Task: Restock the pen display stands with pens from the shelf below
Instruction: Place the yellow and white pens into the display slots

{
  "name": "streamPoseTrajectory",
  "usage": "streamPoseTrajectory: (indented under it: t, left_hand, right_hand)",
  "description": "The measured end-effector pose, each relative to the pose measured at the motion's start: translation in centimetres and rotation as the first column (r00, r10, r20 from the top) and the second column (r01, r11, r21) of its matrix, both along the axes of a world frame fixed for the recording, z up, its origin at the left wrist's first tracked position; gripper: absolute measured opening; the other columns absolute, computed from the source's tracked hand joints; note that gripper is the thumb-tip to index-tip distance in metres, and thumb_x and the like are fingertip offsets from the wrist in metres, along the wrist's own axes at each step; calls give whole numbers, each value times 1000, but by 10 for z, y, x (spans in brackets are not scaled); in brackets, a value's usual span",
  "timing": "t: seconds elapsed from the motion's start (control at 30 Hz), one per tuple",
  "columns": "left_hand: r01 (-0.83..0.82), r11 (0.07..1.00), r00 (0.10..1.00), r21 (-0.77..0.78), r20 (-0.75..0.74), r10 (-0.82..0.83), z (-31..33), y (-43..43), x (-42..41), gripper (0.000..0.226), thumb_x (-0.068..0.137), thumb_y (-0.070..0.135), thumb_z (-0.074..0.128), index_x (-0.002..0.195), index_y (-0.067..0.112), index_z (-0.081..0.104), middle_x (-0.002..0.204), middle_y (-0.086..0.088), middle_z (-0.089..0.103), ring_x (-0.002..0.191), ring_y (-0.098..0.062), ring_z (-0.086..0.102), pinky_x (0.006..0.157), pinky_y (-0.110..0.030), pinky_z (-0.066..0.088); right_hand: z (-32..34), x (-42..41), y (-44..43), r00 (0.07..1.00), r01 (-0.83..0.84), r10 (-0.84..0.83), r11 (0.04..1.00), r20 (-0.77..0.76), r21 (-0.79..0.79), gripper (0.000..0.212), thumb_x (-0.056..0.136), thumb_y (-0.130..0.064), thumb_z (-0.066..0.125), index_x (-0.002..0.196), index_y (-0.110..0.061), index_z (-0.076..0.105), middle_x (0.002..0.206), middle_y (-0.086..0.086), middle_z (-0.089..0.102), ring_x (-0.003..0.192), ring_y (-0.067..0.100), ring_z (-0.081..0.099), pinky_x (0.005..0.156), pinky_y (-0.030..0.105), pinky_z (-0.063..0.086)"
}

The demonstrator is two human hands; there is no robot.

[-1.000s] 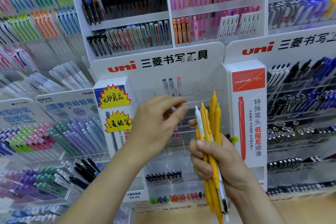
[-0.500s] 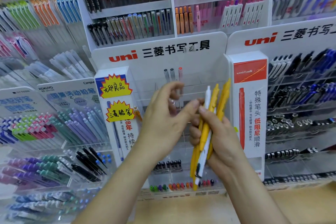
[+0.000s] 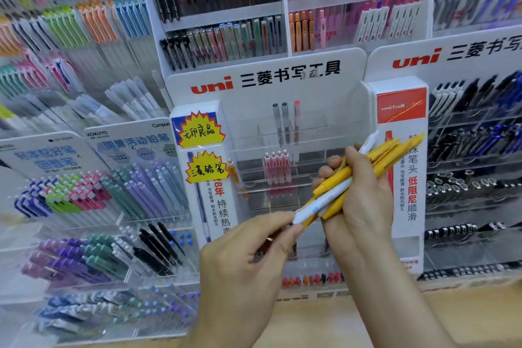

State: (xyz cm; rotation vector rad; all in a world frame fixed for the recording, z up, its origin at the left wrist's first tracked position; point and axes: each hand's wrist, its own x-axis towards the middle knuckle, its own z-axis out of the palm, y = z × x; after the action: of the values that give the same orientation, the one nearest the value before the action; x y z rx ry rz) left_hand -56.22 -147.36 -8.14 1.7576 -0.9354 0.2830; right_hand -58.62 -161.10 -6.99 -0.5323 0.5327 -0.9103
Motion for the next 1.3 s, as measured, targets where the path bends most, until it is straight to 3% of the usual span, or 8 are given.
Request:
streamPoseTrajectory:
  t: [0.23,0.3,0.4,0.47,0.57,0.83,1.07,1.3]
  left_hand:
    - [26,988,1000,-153,-5,-27,-7,10,-9,19,75,28,74,93,28,73,80,15,70,69,-5,67,63,-15,51]
    - [11,981,971,-193,-231,-56,-5,13,-10,15,72,30,79,86,32,75,74,10,72,65,-8,68,62,-16,53]
    - [23,967,731,-253,-656,-189,-4,12,-11,14,63,20,79,77,19,76,62,-13,69,53,-21,66,50,-23,53]
    - [58,959,568,-278,-781,-261,-6,9,-10,19,62,21,71,77,11,75,57,-19,65,45,-24,60,42,-24,48]
    - [62,967,534,-246,-810,-240,-7,8,-9,19,66,27,67,71,11,78,56,-18,63,43,-20,56,39,-21,44]
    - [-39,991,932,-129,-362,-10,22,34,45,16,73,27,68,80,40,74,78,5,72,70,-13,64,64,-16,53]
    - [-20,995,1000,96,17,19,9,15,68,24,75,15,76,93,30,72,87,19,71,81,-3,67,80,-16,53]
    - [-32,973,917,230,395,-64,1,-11,76,23,84,11,65,105,6,72,95,2,71,88,-6,61,84,-15,48]
  right_hand:
    - [4,-10,0,991,137,-137,989,7,48,10,97,-11,53,104,-17,56,63,1,55,49,15,53,46,24,45]
    - [6,-14,-6,980,197,-198,978,14,63,11,97,-10,51,104,-18,54,61,1,53,48,14,50,46,23,43]
    - [6,-17,-9,967,254,-254,967,-2,16,13,98,-10,47,106,-19,51,61,-1,52,47,13,47,45,23,41]
    - [1,-18,-2,966,257,-257,966,-15,-38,13,100,-11,45,107,-20,51,63,0,51,47,13,47,44,24,41]
    - [-5,-19,4,963,265,-269,960,-36,-89,12,101,-11,46,105,-20,52,63,1,51,46,13,46,44,25,40]
    - [-9,-45,-42,943,314,-327,936,-59,-160,12,98,-10,45,106,-19,47,64,-1,50,48,12,44,46,22,38]
    - [-33,-55,-36,985,49,-82,976,-150,-211,18,100,-10,43,107,-24,53,63,0,48,46,12,40,42,22,35]
    - [-39,-55,-33,984,-56,14,970,-176,-235,20,100,-8,43,107,-23,54,61,1,49,45,13,40,41,24,35]
